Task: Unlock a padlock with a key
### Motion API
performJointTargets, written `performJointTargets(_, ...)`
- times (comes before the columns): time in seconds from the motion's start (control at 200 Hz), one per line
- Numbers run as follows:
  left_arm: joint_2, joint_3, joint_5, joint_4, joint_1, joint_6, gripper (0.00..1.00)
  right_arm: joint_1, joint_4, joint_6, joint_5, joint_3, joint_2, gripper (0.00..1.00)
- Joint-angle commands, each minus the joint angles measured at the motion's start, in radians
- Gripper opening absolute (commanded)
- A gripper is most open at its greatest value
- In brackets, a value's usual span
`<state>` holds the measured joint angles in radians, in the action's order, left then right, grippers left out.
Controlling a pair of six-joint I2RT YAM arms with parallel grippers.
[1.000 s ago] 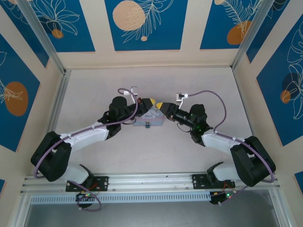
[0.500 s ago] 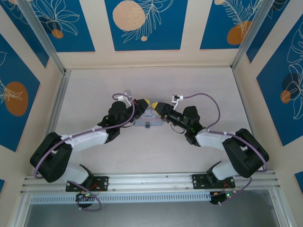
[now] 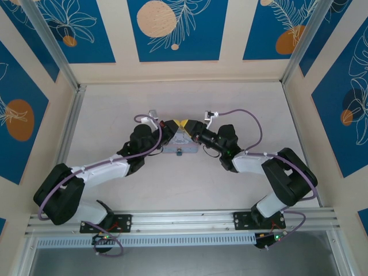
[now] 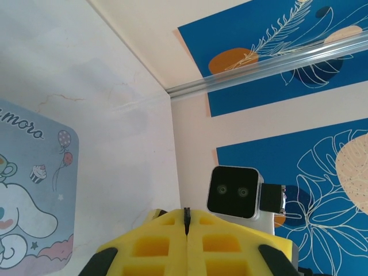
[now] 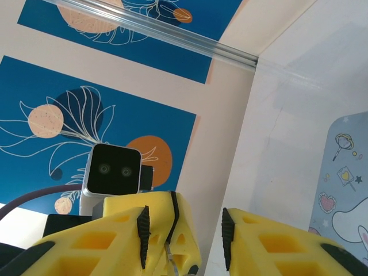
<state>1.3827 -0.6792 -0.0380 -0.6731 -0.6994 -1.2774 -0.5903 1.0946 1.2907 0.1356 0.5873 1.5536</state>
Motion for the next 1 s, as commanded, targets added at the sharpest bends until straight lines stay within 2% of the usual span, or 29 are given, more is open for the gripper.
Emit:
performJointTargets(0.0,-0.028,0.010,0.041,-0.041,-0.011,-0.008,0.00,-0.017,0.069,0.007,0.012,0.002,0.010,0.39)
performJointTargets(0.43,-0.022,0.021,0.092,-0.056,-0.012,-0.022,0.00,-0.050,0.104,0.022,-0.013,-0.040,0.014,0.34)
performJointTargets(0.995,-0.042,0.043,0.097,-0.052,-0.012,-0.029,0.00,-0.033,0.088,0.028,-0.023,-0.028,0.014,0.29)
